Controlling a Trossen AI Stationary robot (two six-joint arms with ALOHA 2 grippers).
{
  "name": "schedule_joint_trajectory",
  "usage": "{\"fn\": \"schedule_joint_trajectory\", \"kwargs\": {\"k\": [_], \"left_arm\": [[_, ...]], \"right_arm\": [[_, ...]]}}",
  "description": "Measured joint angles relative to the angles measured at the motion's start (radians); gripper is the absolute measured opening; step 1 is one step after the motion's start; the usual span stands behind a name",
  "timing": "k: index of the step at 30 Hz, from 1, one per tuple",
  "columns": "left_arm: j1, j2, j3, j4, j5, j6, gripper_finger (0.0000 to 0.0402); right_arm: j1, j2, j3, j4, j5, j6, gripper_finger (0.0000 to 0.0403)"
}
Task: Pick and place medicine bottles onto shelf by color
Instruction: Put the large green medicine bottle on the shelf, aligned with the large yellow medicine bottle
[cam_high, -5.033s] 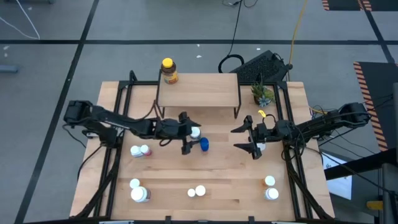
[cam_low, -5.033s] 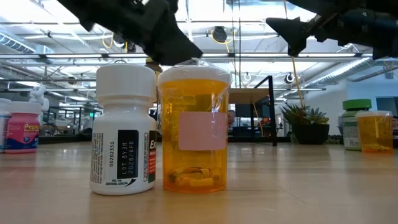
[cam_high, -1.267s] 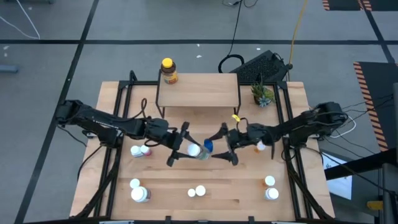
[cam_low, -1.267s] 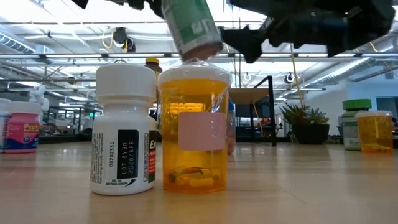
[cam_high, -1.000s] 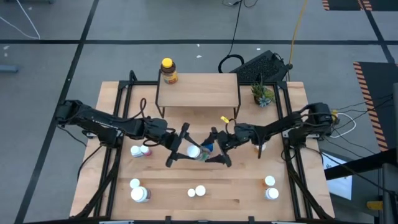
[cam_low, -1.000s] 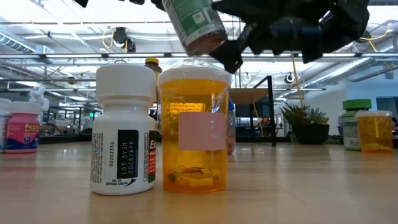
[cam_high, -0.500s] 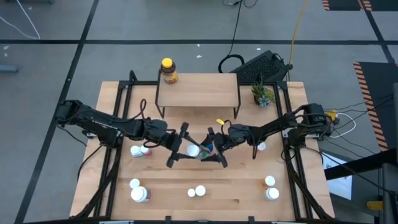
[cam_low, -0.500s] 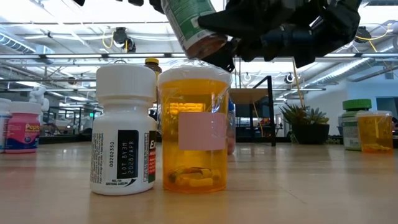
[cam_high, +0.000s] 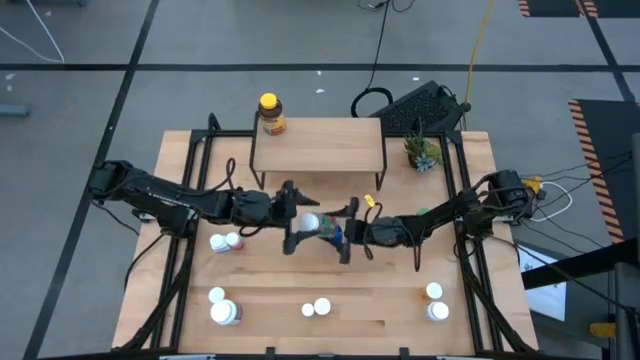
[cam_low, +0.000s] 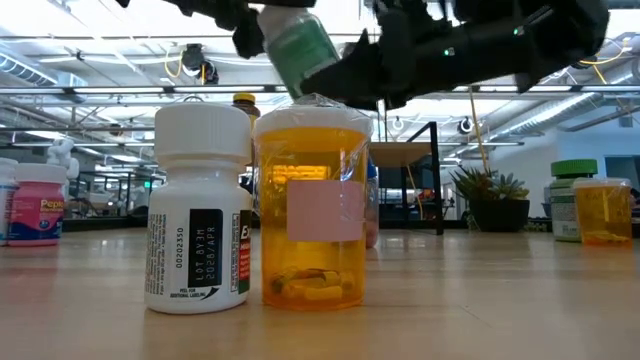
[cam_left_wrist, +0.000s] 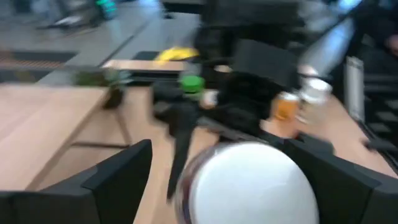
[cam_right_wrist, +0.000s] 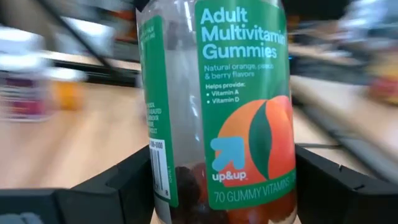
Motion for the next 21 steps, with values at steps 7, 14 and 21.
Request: {"fn": "schedule_joint_trajectory", "kwargs": {"k": [7,14,21], "left_arm": [[0.0,0.011,0.0,0.021,-0.103,-0.113,0.0365],[0.002,0.085,0.0,0.151,-0.152,-0.119,0.0337],[0.002,0.092,0.0,0.167,-0.188,-0.131,0.029]], "right_arm": [[0.047,0.0,0.0,0.066,0.376,-0.162,0.0281],[0.047,0.0,-0.002,0.079,0.403,-0.164,0.0281],[0.046,0.0,-0.002,0.084,0.403,-0.163,0.0281]]}}
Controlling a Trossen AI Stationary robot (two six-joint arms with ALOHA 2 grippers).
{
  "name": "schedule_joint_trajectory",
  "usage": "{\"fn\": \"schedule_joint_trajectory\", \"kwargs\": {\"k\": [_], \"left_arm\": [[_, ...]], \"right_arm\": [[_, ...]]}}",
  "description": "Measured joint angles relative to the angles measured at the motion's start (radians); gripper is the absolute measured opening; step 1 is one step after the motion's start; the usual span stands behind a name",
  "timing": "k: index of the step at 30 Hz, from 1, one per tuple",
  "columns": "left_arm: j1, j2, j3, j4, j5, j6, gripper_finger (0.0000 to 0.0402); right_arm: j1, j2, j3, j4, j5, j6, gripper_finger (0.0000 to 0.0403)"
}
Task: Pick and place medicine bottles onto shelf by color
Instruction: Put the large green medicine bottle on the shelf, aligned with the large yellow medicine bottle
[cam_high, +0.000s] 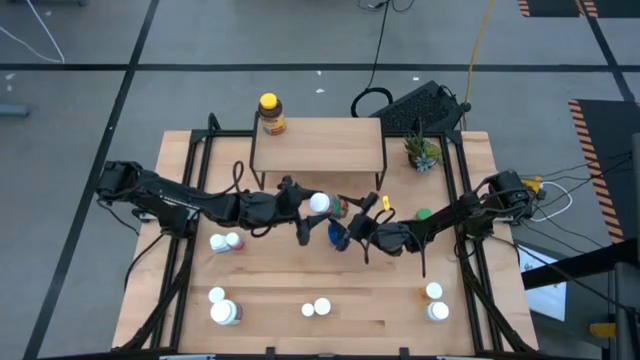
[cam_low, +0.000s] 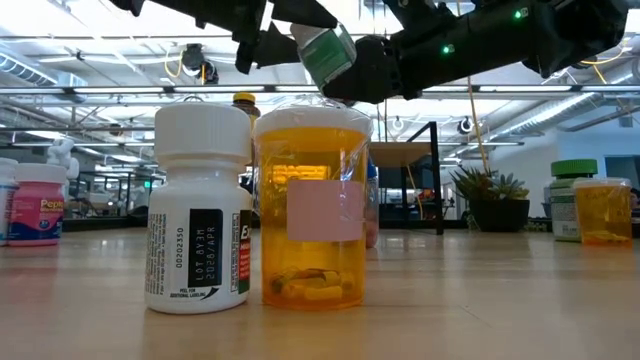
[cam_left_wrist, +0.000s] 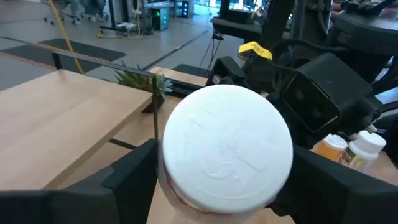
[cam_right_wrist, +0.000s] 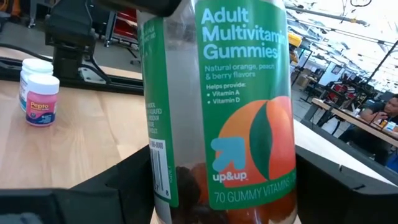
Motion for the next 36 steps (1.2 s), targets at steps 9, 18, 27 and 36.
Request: {"fn": "schedule_joint_trajectory", "kwargs": {"k": [9,18,27,36], "left_arm": [[0.0,0.0,0.0,0.013,-0.006,0.014,0.0297],[0.0,0.0,0.0,0.015,0.014,0.091,0.0283],[-0.001,-0.029,0.0,-0.029,0.136,0.177,0.029],[0.007,-0.035,0.0,-0.028,0.459,0.29,0.0289]], "right_arm": [[0.0,0.0,0.0,0.002,-0.003,-0.009,0.0288],[0.0,-0.008,0.001,-0.02,-0.017,-0.033,0.0336],[-0.025,-0.173,0.002,-0.338,-0.338,0.199,0.035],[-0.162,-0.234,-0.053,-0.289,-0.997,0.435,0.035]]}}
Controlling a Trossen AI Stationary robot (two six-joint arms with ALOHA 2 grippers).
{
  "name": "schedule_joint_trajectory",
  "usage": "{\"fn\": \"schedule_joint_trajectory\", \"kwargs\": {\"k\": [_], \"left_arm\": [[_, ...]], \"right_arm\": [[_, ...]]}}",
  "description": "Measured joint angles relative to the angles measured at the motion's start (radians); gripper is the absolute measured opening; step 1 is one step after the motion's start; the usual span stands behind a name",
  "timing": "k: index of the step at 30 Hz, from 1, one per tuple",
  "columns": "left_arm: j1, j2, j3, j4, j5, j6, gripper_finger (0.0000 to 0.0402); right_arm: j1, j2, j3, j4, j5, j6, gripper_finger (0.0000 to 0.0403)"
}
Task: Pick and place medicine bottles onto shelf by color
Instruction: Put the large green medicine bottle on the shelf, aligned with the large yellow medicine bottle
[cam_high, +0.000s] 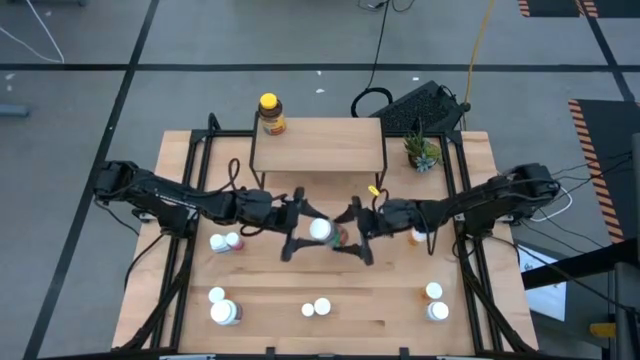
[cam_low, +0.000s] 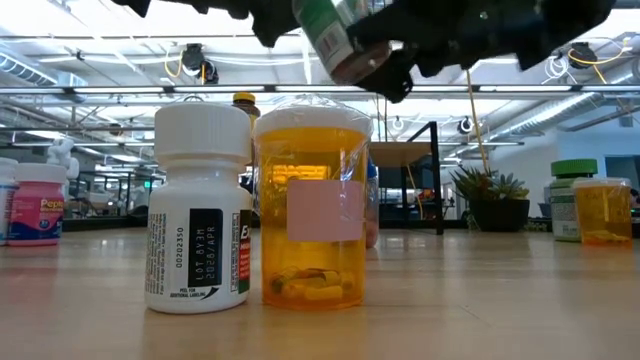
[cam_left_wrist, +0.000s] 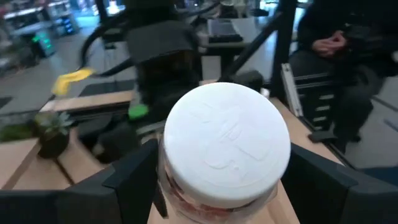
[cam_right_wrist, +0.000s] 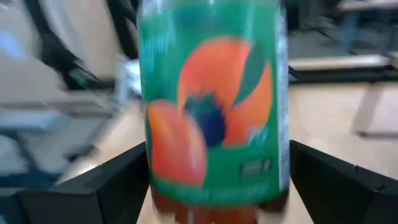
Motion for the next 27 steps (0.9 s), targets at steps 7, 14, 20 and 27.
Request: {"fn": "schedule_joint_trajectory", "kwargs": {"k": [7,14,20,27], "left_arm": [[0.0,0.004,0.0,-0.02,0.07,0.048,0.0288],[-0.001,0.003,0.0,-0.046,0.083,0.045,0.0294],[-0.003,0.003,0.0,-0.069,0.05,0.023,0.0296],[-0.001,0.003,0.0,-0.065,-0.068,-0.002,0.034]], "right_arm": [[-0.045,0.099,-0.011,0.16,-0.248,0.062,0.035],[-0.051,0.142,-0.011,0.229,-0.299,0.081,0.0314],[-0.049,0.142,-0.012,0.201,-0.229,0.044,0.027],[-0.018,0.142,-0.013,0.195,0.0,-0.077,0.0281]]}}
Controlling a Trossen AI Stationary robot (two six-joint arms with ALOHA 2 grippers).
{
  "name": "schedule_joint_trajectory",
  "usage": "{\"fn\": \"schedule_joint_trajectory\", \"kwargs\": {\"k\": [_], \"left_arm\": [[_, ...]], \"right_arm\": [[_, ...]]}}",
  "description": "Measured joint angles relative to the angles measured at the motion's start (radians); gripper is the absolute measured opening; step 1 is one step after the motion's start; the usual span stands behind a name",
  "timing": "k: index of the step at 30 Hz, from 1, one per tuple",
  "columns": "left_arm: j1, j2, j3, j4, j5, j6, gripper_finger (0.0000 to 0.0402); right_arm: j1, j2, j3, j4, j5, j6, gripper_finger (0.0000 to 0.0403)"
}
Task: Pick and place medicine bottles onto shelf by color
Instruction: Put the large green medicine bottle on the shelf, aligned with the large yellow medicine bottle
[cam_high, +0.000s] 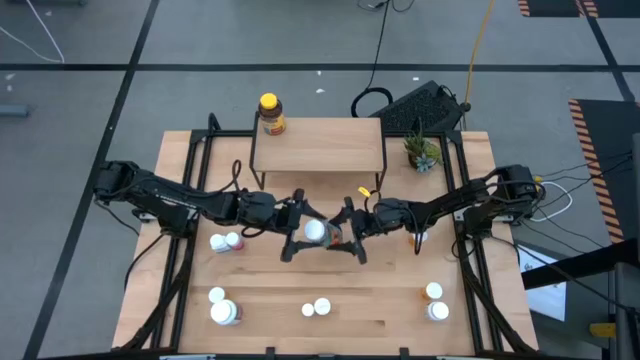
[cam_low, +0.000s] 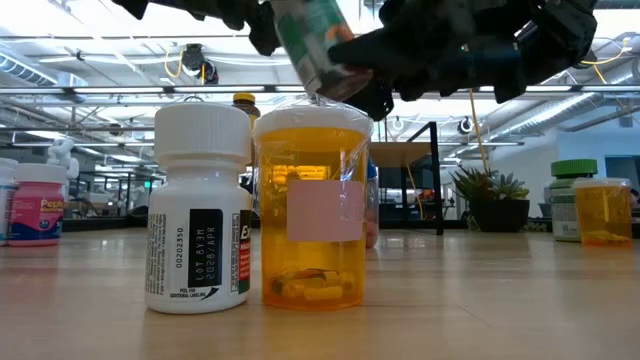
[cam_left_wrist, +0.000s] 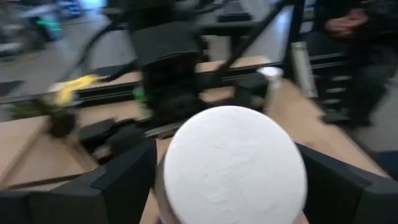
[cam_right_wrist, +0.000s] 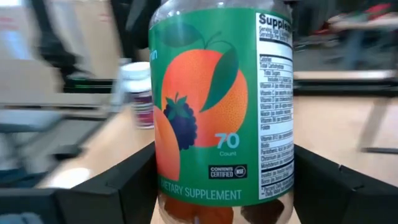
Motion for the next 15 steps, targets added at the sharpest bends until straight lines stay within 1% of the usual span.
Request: {"fn": "schedule_joint_trajectory", "kwargs": {"k": [2,4,6,8,11,15], "left_arm": [[-0.001,0.0,0.0,0.006,-0.084,-0.003,0.0351],[-0.002,0.0,0.0,0.006,-0.145,0.003,0.0358],[-0.001,0.0,0.0,0.011,-0.175,0.013,0.0361],[0.0,0.0,0.0,0.024,-0.178,0.013,0.0361],[-0.006,0.0,0.0,0.036,-0.179,0.005,0.0362],[-0.008,0.0,0.0,0.047,-0.18,0.013,0.0362]], "right_arm": [[0.021,0.0,0.0,0.003,0.107,-0.043,0.028],[0.044,0.0,0.0,0.003,0.224,-0.091,0.028],[0.068,0.0,0.0,0.009,0.341,-0.137,0.028],[0.089,0.0,-0.004,0.032,0.437,-0.178,0.028],[0.113,0.0,-0.031,0.119,0.532,-0.231,0.028],[0.135,0.0,-0.079,0.264,0.608,-0.298,0.028]]}}
